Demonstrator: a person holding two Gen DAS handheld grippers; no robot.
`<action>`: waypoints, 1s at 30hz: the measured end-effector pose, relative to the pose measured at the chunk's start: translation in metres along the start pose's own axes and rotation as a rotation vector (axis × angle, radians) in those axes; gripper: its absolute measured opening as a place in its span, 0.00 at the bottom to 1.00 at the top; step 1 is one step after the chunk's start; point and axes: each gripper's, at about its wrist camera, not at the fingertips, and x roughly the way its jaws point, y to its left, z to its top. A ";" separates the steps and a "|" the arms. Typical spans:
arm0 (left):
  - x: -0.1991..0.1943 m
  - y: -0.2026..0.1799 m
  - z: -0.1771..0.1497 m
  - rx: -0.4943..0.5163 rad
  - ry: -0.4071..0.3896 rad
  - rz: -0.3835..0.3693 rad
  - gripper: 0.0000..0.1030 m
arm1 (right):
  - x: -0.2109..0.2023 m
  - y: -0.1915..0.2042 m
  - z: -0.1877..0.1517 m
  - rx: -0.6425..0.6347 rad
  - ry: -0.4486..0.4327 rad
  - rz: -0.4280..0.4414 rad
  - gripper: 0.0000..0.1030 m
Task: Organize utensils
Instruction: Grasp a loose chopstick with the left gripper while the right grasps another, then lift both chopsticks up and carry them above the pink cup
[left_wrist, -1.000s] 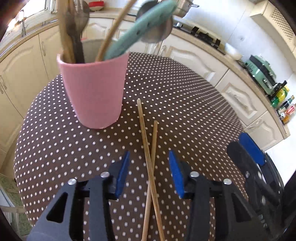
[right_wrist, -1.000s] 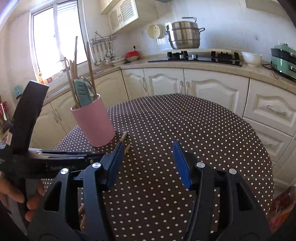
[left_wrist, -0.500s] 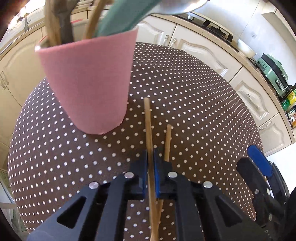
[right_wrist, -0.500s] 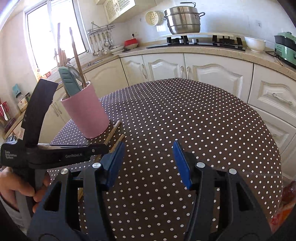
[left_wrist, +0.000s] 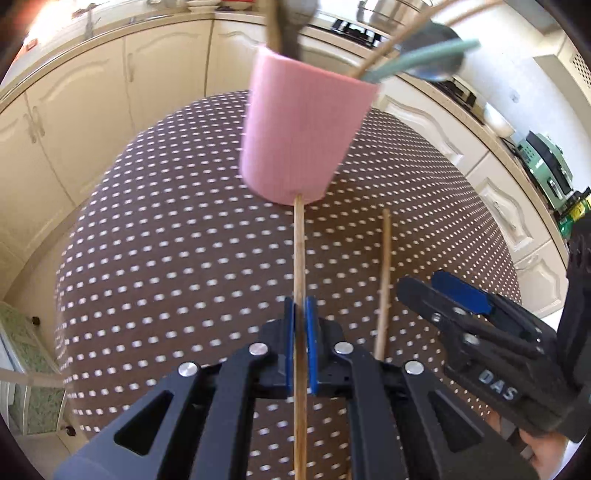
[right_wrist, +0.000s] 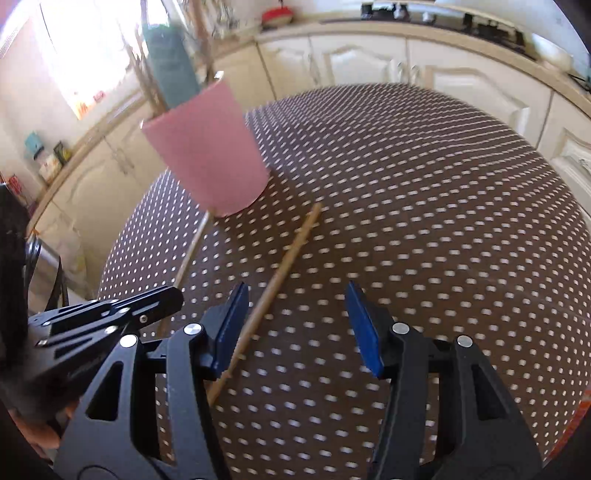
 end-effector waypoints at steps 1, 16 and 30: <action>-0.001 0.004 0.000 -0.005 0.002 -0.007 0.06 | 0.004 0.006 0.002 -0.016 0.022 -0.015 0.51; -0.025 0.024 0.008 -0.024 -0.053 -0.062 0.06 | 0.016 -0.002 0.022 -0.010 0.088 -0.010 0.06; -0.086 0.020 -0.014 -0.019 -0.304 -0.132 0.06 | -0.098 -0.018 -0.008 -0.008 -0.312 0.179 0.06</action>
